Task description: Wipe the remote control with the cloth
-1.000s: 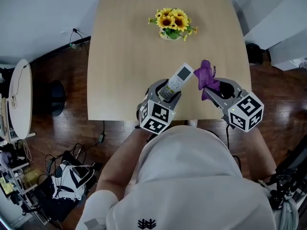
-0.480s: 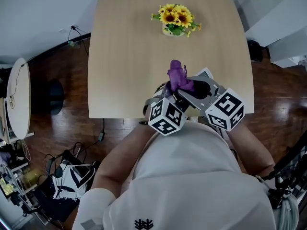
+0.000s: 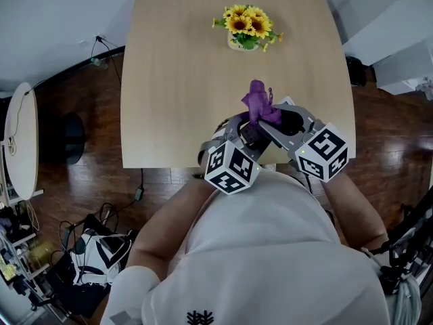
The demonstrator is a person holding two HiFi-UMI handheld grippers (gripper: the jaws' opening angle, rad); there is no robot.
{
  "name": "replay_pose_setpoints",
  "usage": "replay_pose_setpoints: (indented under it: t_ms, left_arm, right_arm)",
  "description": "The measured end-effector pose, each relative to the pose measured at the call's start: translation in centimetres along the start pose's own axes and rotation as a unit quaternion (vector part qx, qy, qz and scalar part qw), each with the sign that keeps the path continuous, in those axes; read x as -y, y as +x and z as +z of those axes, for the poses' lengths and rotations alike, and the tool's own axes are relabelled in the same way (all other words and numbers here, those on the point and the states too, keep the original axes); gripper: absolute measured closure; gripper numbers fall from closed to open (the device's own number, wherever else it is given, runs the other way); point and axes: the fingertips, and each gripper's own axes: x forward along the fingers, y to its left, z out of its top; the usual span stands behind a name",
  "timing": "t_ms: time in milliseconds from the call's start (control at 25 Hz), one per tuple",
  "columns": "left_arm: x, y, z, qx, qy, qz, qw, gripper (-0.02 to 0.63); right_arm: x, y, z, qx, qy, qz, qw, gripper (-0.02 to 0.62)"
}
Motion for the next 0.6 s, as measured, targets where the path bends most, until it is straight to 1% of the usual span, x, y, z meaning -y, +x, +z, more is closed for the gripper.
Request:
replay_pose_setpoints:
  t_ms: [280, 520, 600]
  left_arm:
    - [-0.6, -0.5, -0.4, 0.007, -0.004, 0.008, 0.9999, 0.333]
    - [-0.8, -0.8, -0.3, 0.013, -0.007, 0.010, 0.9998, 0.333]
    - [-0.8, -0.7, -0.3, 0.013, -0.006, 0.010, 0.9998, 0.333]
  right_arm:
    - [4.5, -2.8, -0.3, -0.001, 0.002, -0.061, 0.998, 0.471]
    - [9.4, -5.7, -1.0, -0.007, 0.012, -0.122, 0.992, 0.471]
    - [10.3, -6.4, -1.0, -0.005, 0.016, -0.132, 0.991, 0.471]
